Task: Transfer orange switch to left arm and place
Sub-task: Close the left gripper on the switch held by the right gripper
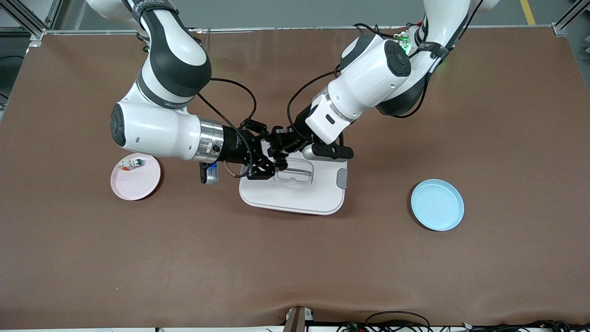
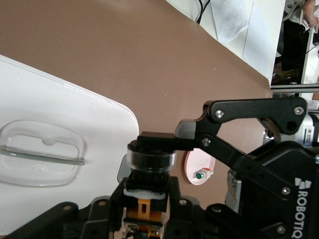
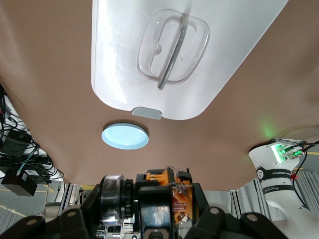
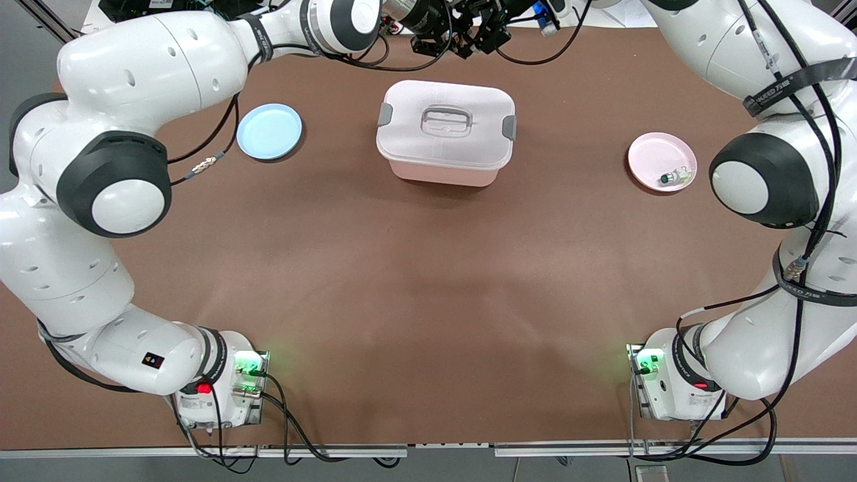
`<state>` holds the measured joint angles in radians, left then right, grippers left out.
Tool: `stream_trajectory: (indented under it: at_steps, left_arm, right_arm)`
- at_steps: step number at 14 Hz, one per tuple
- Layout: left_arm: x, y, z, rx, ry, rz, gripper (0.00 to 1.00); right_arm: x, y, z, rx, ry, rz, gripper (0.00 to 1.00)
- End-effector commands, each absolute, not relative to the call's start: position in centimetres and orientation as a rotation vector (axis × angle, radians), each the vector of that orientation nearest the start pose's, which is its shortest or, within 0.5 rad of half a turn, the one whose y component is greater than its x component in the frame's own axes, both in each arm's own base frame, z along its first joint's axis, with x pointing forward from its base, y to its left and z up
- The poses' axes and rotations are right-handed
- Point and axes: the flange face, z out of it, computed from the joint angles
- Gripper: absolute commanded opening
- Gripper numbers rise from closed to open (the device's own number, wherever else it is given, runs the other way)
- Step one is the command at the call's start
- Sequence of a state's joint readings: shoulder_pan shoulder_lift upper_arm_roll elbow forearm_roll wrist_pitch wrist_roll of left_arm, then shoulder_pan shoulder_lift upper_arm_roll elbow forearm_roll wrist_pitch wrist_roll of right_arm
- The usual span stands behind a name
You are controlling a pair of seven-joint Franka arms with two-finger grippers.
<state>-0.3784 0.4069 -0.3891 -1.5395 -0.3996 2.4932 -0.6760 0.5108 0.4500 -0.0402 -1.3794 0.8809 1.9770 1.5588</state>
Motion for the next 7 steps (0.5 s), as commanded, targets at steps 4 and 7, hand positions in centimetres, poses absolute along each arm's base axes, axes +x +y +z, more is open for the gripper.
stream_trajectory:
  at_steps: [4,7]
  left_arm:
    - [58.1,-42.0,50.9,2.457,0.271,0.294,0.00]
    - [59.1,-40.5,50.7,2.472,0.287,0.311,0.00]
  right_arm:
    - [59.7,38.8,48.9,-1.984,1.556,0.830,1.00]
    - [59.7,38.7,48.8,-1.996,1.557,0.817,1.00]
